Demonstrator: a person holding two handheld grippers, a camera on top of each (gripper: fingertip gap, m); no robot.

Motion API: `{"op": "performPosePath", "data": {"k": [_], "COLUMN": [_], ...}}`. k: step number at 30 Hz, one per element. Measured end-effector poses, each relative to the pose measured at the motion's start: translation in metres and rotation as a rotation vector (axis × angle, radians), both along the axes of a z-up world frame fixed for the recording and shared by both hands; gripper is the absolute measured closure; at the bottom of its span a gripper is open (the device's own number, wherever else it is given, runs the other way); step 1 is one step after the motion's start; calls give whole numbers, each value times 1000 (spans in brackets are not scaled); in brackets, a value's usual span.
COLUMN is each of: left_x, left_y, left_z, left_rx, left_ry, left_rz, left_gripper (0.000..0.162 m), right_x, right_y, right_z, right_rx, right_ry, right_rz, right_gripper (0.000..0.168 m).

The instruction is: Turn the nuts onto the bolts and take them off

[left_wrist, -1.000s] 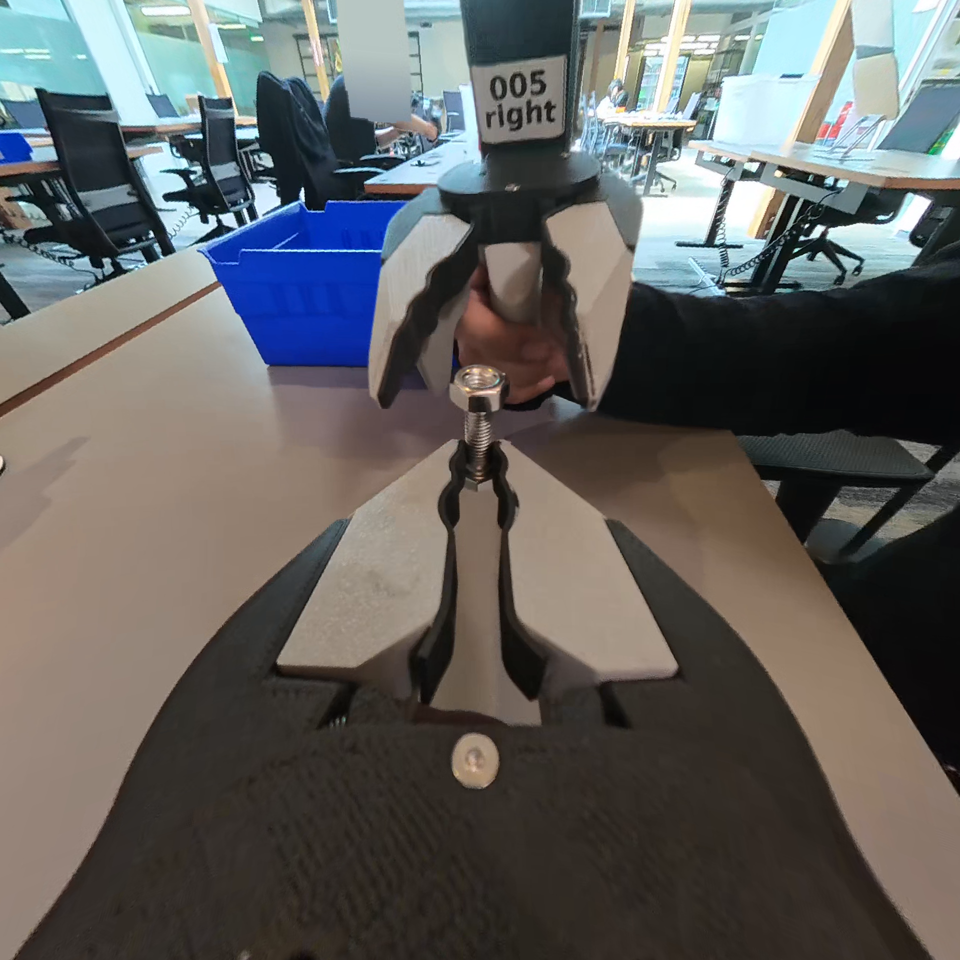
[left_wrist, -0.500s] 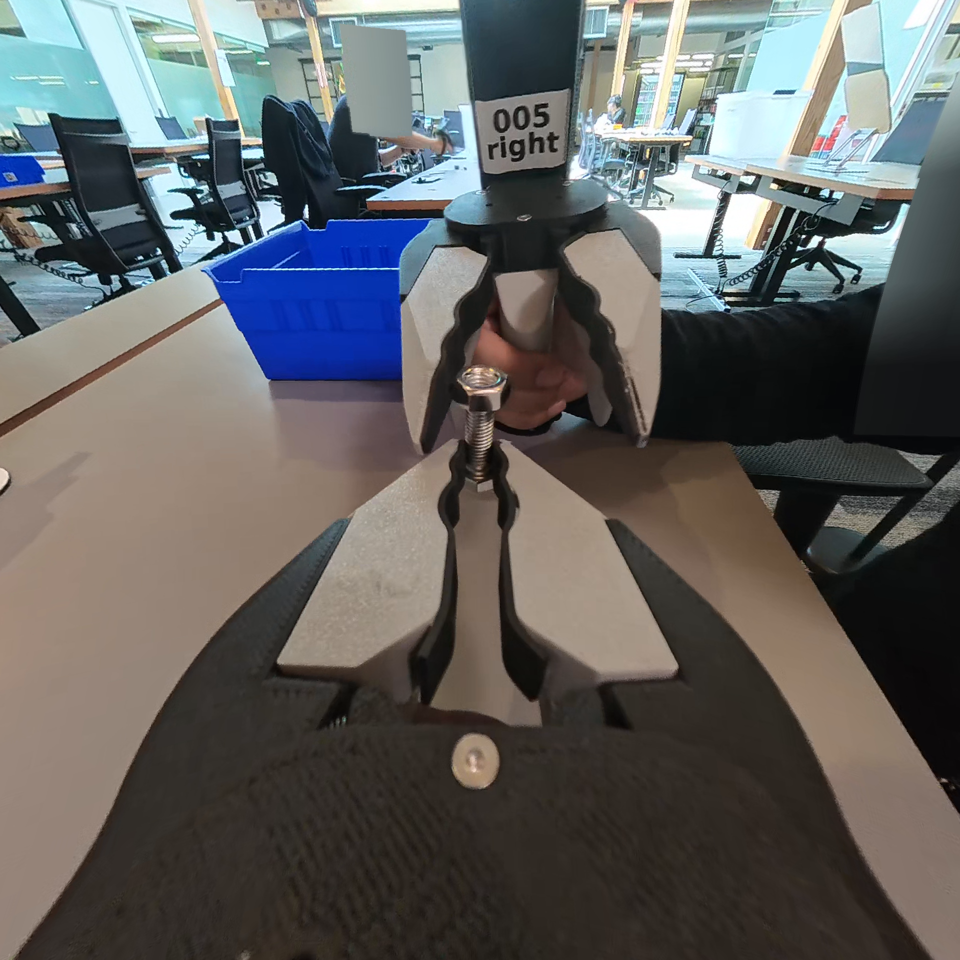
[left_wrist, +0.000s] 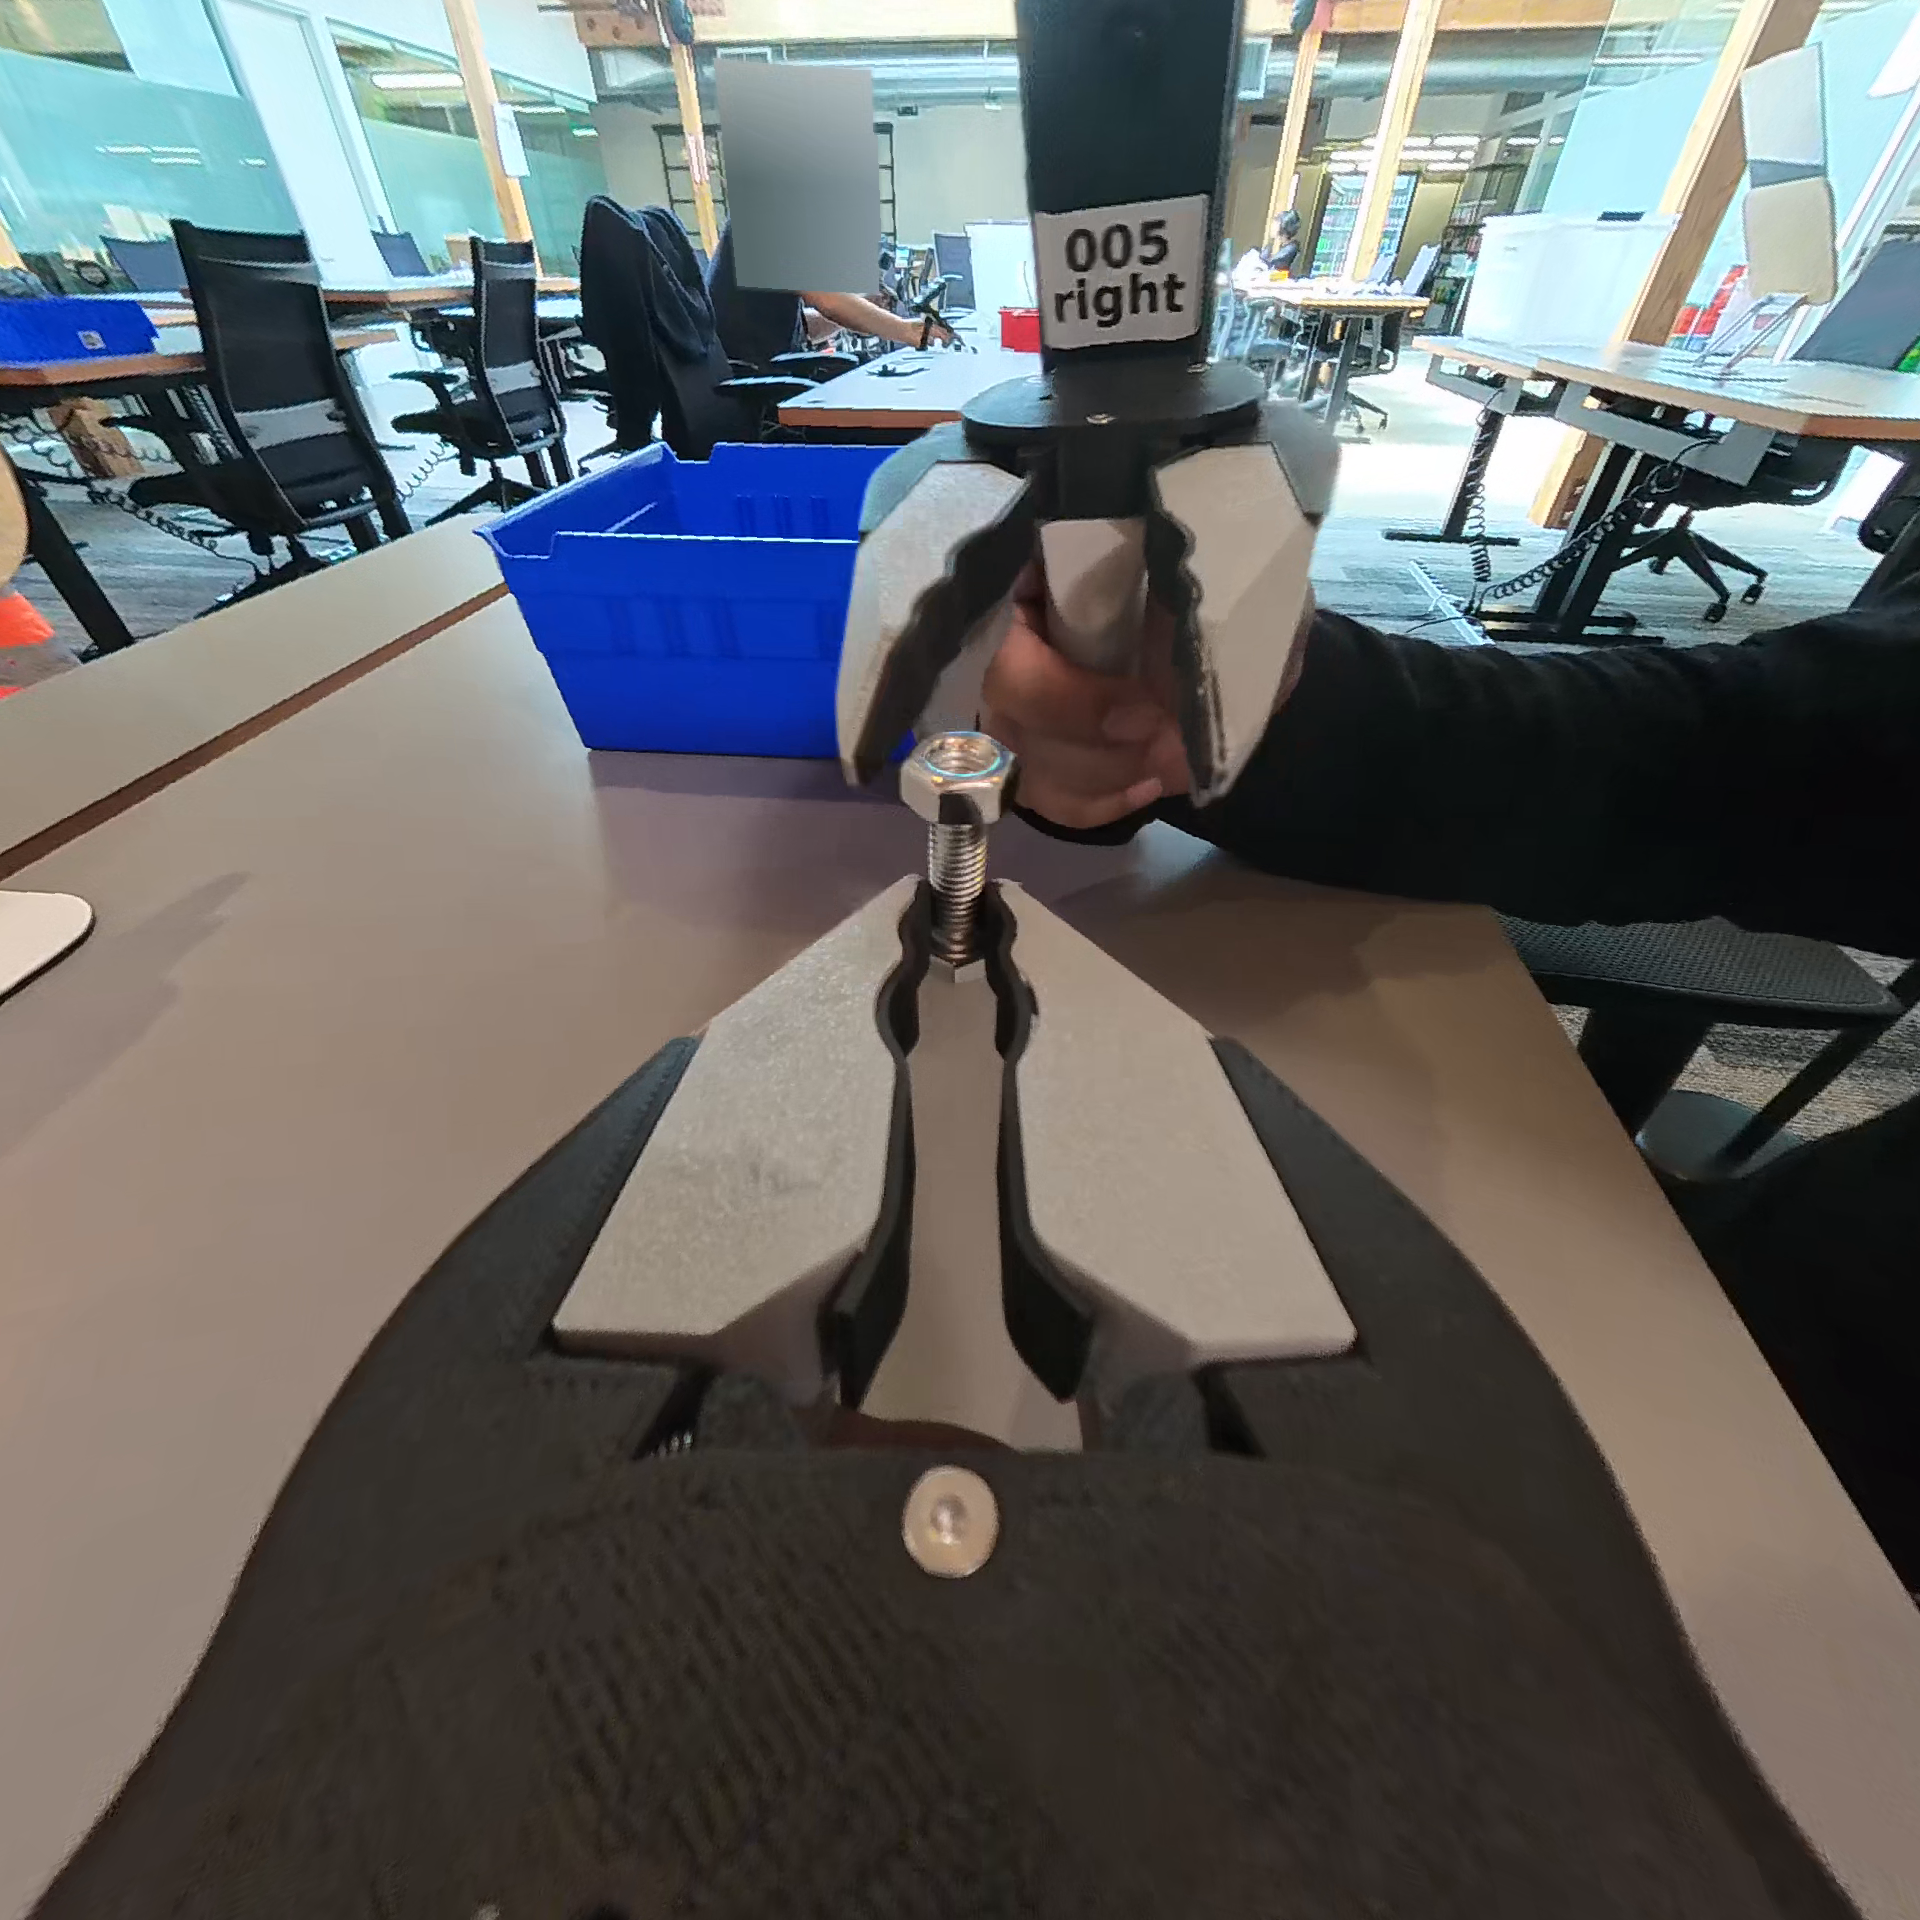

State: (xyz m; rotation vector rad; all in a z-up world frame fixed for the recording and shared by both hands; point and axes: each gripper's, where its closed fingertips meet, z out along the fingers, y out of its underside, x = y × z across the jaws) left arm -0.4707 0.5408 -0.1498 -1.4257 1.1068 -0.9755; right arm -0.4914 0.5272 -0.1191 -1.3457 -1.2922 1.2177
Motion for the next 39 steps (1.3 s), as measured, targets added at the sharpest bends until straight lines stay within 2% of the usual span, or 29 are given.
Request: {"op": "performPosePath", "data": {"k": [8,13,18,26,39], "left_x": [8,4,-1,3,-4], "left_y": [-8,-3,2,-3,7], "left_z": [0,2,7,8,21], "left_rx": [21,23,7,14,57], "left_ry": [5,-1,-33,-52,-129], "left_rz": [-19,2,19,1,80], "left_gripper": [155,155,155,155,155], "right_x": [-20,-13,-10,-15,-11], "right_y": [-15,-9,0,-3,0], "right_z": [-5,-5,1,-1,9], "right_rx": [-6,-3,-35,-11,18], "right_ry": [-11,-18,27,10,45], "right_rz": [69,34,2,5,-34], "right_gripper": [118,118,124,126,117]}}
